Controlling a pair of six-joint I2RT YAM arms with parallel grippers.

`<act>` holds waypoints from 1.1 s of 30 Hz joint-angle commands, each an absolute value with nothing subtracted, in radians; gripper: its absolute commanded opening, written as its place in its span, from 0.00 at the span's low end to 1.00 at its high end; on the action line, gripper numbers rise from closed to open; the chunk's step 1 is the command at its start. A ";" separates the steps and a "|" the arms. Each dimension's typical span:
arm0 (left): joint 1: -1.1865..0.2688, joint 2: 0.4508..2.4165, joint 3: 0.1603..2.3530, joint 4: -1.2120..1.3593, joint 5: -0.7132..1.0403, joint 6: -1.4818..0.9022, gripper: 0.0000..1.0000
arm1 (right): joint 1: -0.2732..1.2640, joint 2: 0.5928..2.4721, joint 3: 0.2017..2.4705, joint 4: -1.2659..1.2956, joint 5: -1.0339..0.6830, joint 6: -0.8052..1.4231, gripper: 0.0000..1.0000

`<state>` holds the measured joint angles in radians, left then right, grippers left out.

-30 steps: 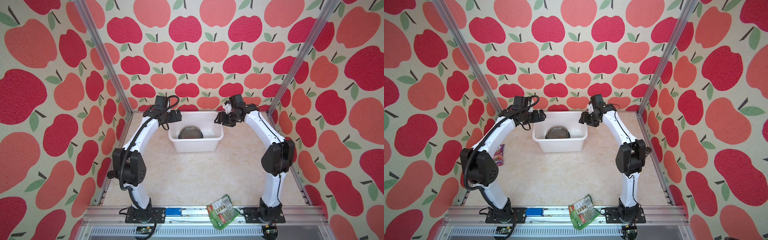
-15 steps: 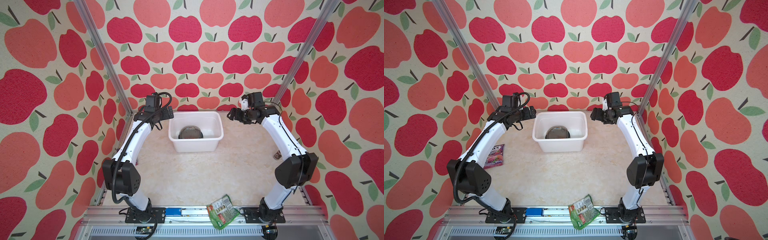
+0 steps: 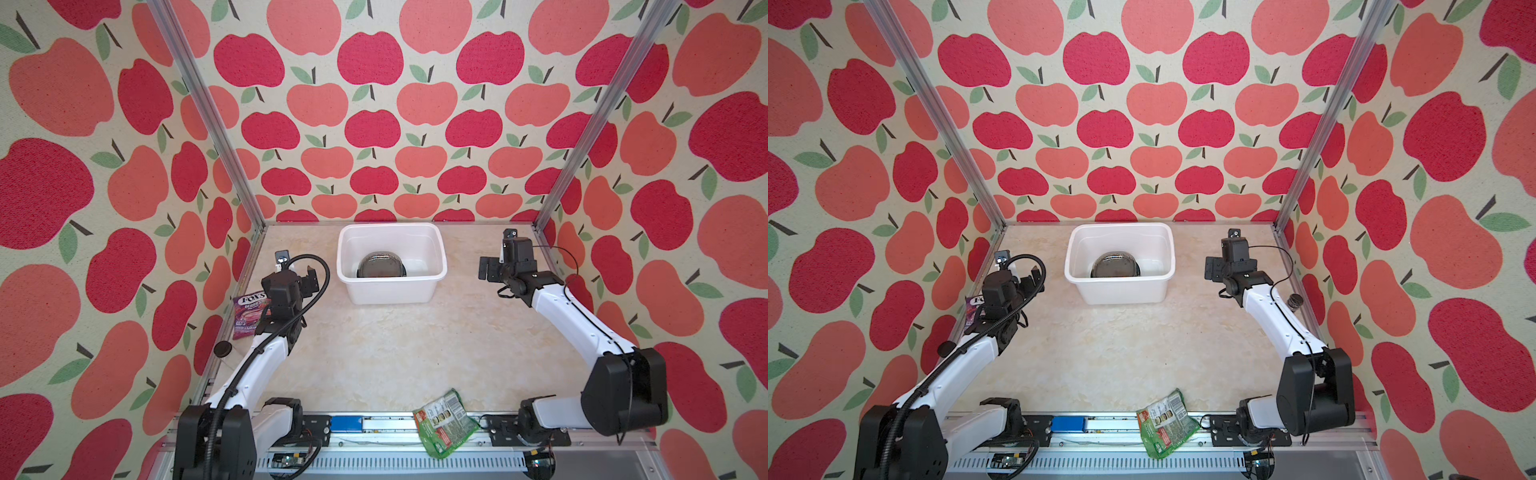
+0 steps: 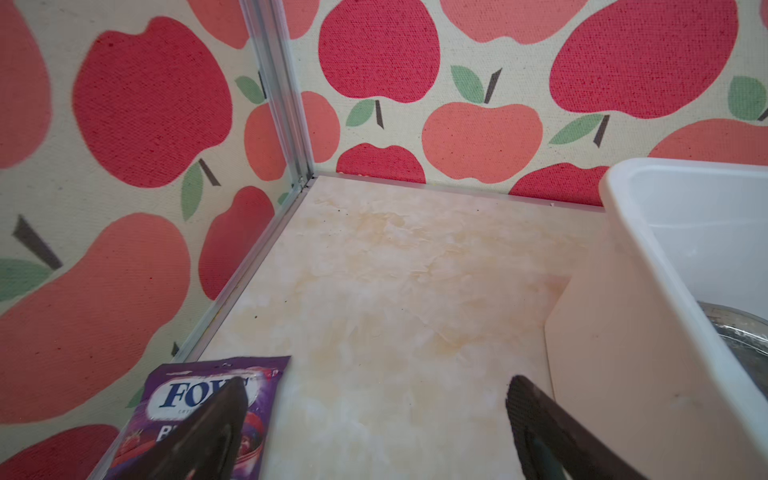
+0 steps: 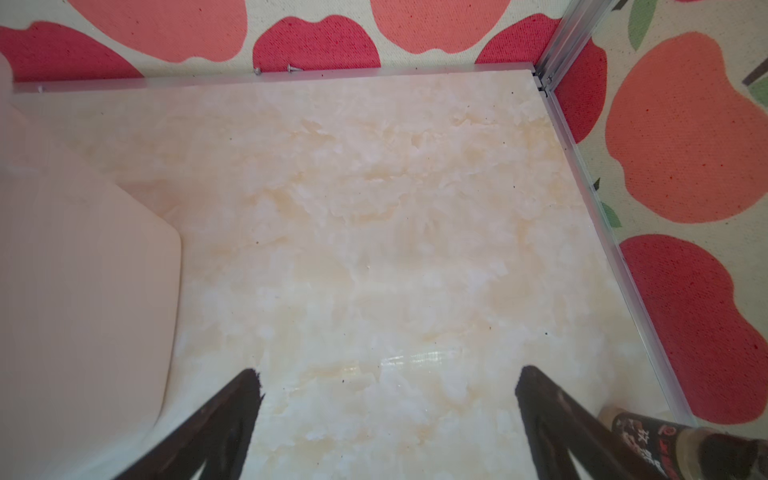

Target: Place the plates into the plastic bin on the countertop

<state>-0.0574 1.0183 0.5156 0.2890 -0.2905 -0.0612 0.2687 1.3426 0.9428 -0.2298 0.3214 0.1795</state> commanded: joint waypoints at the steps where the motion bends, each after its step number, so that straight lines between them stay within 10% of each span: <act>1: 0.011 1.057 0.422 0.454 -0.351 -0.071 0.99 | 0.273 1.266 0.826 0.032 0.359 0.111 0.99; 11: 0.059 1.661 0.168 1.389 -0.112 -0.001 0.99 | 0.272 1.298 0.693 0.212 0.447 0.048 0.99; 22: 0.093 1.613 0.345 1.031 -0.084 -0.034 0.99 | 0.216 1.574 0.358 1.083 0.536 -0.146 0.99; 33: 0.095 1.612 0.360 1.000 -0.089 -0.040 0.99 | 0.100 1.597 0.350 1.036 0.274 -0.052 0.99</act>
